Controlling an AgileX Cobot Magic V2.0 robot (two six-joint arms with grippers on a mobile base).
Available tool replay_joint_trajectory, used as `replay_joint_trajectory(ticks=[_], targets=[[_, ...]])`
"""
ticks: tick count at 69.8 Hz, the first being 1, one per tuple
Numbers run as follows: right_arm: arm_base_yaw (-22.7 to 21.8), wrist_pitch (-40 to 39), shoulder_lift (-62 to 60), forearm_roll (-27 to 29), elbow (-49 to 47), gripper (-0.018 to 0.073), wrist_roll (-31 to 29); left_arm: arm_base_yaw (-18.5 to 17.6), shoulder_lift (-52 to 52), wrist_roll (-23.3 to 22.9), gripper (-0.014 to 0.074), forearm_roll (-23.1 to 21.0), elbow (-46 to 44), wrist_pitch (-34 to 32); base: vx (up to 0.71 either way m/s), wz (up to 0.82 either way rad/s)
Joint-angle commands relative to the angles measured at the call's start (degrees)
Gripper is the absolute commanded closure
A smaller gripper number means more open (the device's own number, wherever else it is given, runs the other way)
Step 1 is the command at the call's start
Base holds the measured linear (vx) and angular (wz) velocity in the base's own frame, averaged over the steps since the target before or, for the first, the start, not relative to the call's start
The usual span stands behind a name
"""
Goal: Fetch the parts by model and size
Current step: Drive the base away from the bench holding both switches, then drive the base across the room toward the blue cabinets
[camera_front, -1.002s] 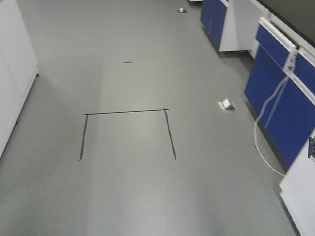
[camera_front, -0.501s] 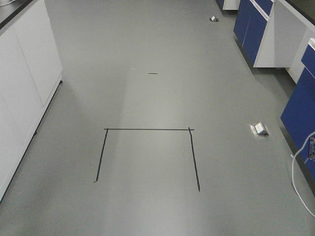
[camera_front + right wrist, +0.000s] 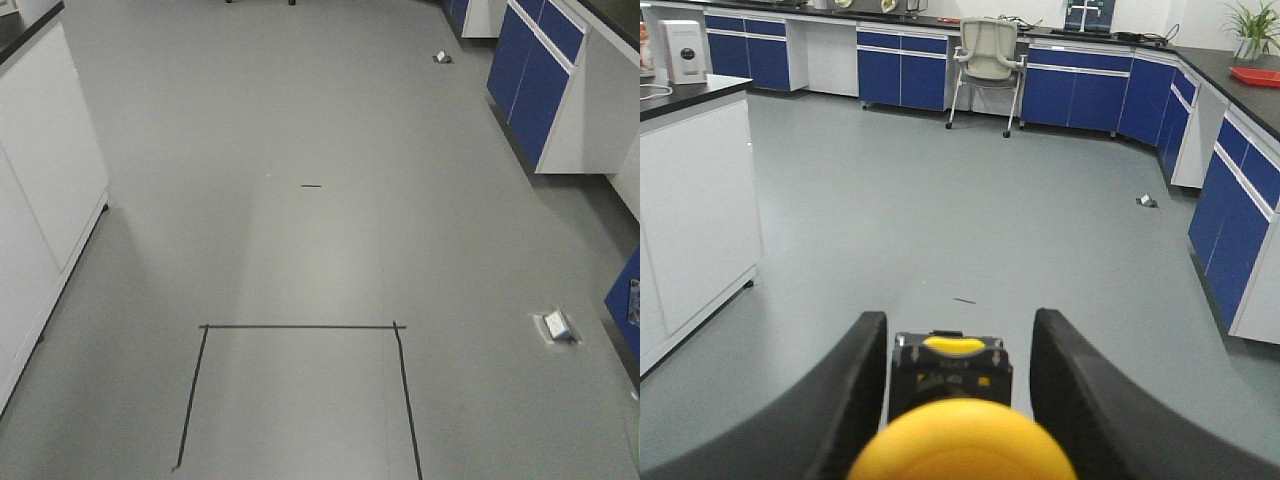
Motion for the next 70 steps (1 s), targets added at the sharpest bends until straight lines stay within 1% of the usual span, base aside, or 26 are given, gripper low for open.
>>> replay_joint_trajectory(ticks=[1, 70], targets=[[0.0, -4.8, 0.3, -0.7, -1.6, 0.0568, 0.1, -0.1, 0.7, -0.1, 0.0603, 0.4, -1.4, -4.1, 0.49, -0.01], [0.0, -4.8, 0.3, -0.7, -1.6, 0.0568, 0.1, -0.1, 0.8, -0.1, 0.0603, 0.4, -1.4, -4.1, 0.5, 0.04]])
